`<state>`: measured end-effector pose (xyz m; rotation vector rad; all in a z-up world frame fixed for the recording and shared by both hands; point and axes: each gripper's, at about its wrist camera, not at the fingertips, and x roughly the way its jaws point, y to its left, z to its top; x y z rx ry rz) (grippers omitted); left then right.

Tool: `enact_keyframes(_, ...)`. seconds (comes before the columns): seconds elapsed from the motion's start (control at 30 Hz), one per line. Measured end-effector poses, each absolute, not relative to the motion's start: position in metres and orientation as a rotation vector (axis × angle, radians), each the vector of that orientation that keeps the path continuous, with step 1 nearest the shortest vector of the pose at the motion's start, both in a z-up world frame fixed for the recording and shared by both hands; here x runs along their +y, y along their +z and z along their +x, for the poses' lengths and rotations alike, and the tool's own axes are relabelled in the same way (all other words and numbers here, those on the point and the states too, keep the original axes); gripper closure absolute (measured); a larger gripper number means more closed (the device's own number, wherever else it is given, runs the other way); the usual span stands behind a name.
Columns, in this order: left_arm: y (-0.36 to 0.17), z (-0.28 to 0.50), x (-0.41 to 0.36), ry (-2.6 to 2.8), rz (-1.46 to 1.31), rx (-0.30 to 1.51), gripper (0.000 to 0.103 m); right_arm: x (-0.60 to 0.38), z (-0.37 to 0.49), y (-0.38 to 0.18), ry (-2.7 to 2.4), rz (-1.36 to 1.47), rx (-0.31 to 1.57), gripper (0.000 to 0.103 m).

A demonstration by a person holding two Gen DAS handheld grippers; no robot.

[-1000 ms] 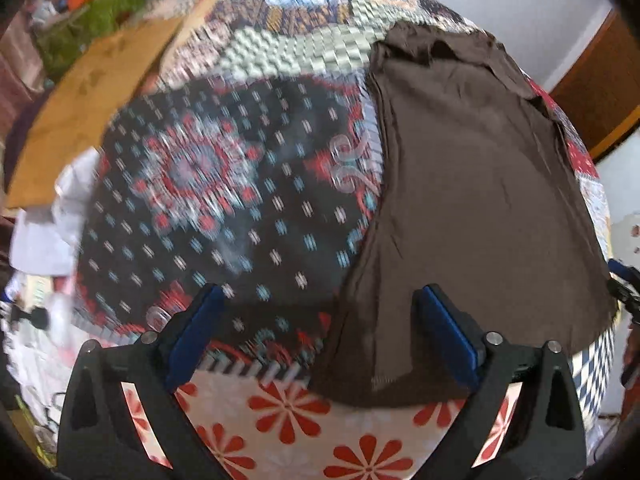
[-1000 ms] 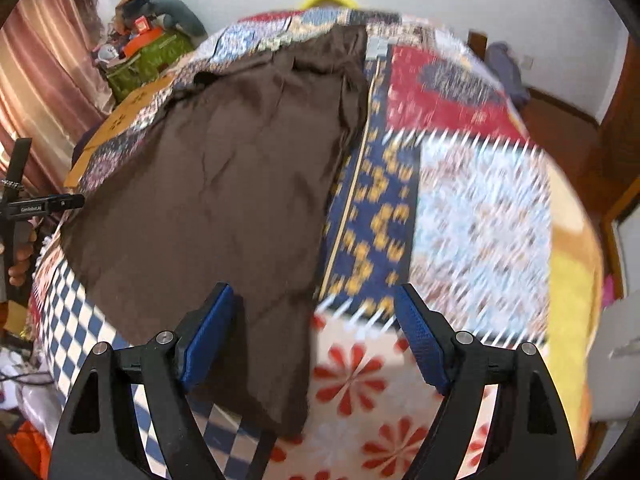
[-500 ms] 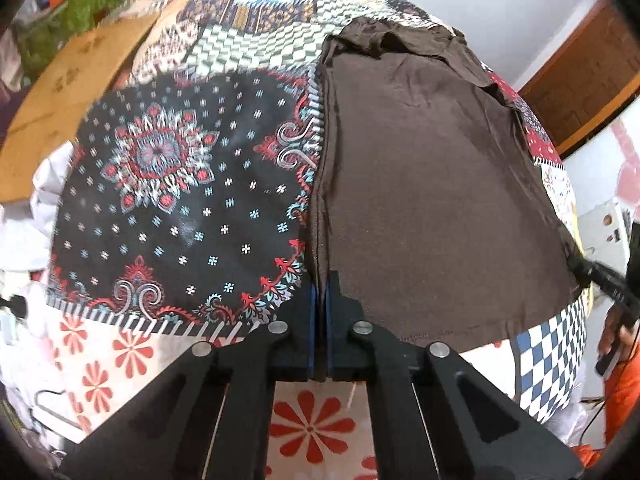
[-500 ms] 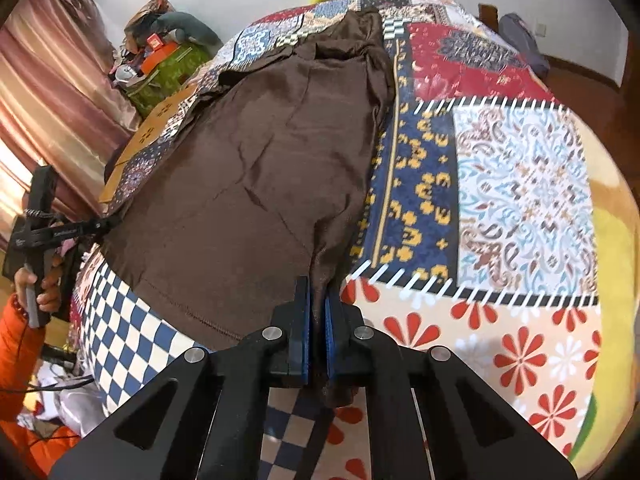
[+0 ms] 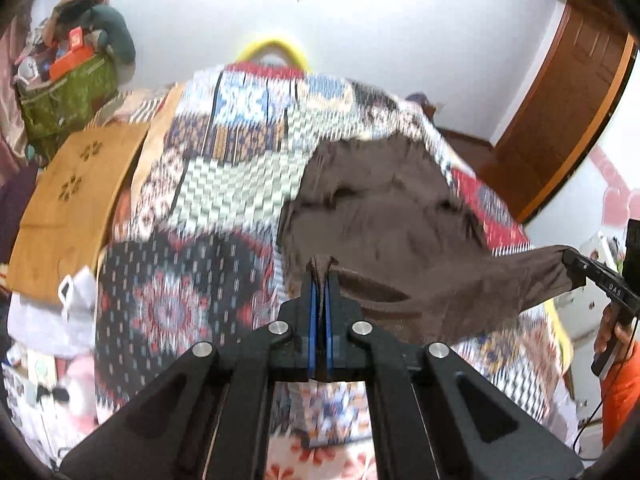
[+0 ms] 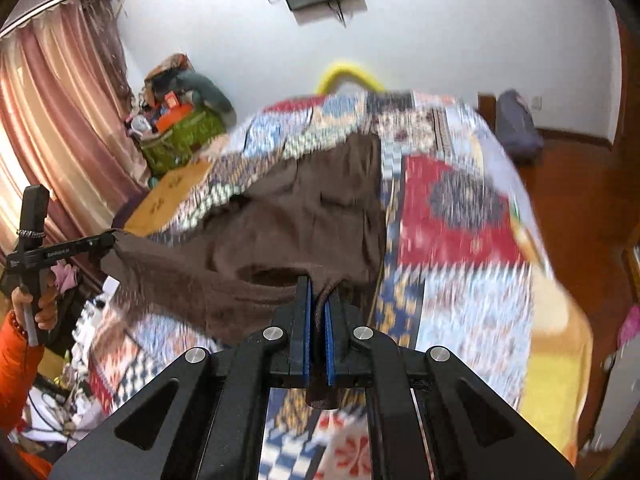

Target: Fold small clothes

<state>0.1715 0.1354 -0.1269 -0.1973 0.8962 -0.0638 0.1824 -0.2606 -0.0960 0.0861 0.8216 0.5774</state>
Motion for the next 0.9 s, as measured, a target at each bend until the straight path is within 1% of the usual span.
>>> enact_keyframes(0.13,-0.111,0.212,0.136,-0.047,-0.203,0.860,0.101,-0.257,0.219,-0.079,0.557,0.062,0.778,0.098)
enact_keyframes(0.27,-0.114,0.258,0.143,-0.022,-0.219,0.865,0.101,-0.254,0.262,-0.078,0.526,0.046,0.800,0.098)
enact_keyframes(0.37,-0.128,0.290,0.150,-0.014,-0.247,0.878,0.101,-0.249,0.296,-0.087,0.505,0.032,0.834,0.098)
enact_keyframes(0.53,-0.171,0.343,0.160,-0.004,-0.253,0.938,0.101,-0.236,0.348,-0.113,0.507,-0.001,0.891,0.098)
enact_keyframes(0.67,-0.197,0.378,0.167,0.028,-0.248,0.974,0.100,-0.228,0.379,-0.136,0.470,-0.017,0.928,0.094)
enact_keyframes(0.7,-0.199,0.381,0.170,0.044,-0.256,0.967,0.094,-0.226,0.382,-0.140,0.449,-0.027,0.926,0.093)
enact_keyframes(0.73,-0.199,0.384,0.175,0.058,-0.265,0.956,0.080,-0.226,0.383,-0.140,0.440,-0.029,0.919,0.087)
enact_keyframes(0.77,-0.200,0.385,0.180,0.065,-0.280,0.946,0.070,-0.228,0.383,-0.138,0.441,-0.022,0.907,0.076)
enact_keyframes(0.8,-0.201,0.384,0.185,0.068,-0.301,0.933,0.050,-0.230,0.381,-0.137,0.448,-0.007,0.892,0.068)
enact_keyframes(0.83,-0.204,0.382,0.189,0.065,-0.320,0.919,0.043,-0.233,0.377,-0.136,0.457,0.008,0.877,0.053)
enact_keyframes(0.87,-0.206,0.380,0.191,0.065,-0.323,0.919,0.043,-0.236,0.371,-0.137,0.466,0.015,0.867,0.046)
enact_keyframes(0.9,-0.210,0.378,0.191,0.066,-0.316,0.930,0.043,-0.236,0.368,-0.138,0.476,0.018,0.872,0.046)
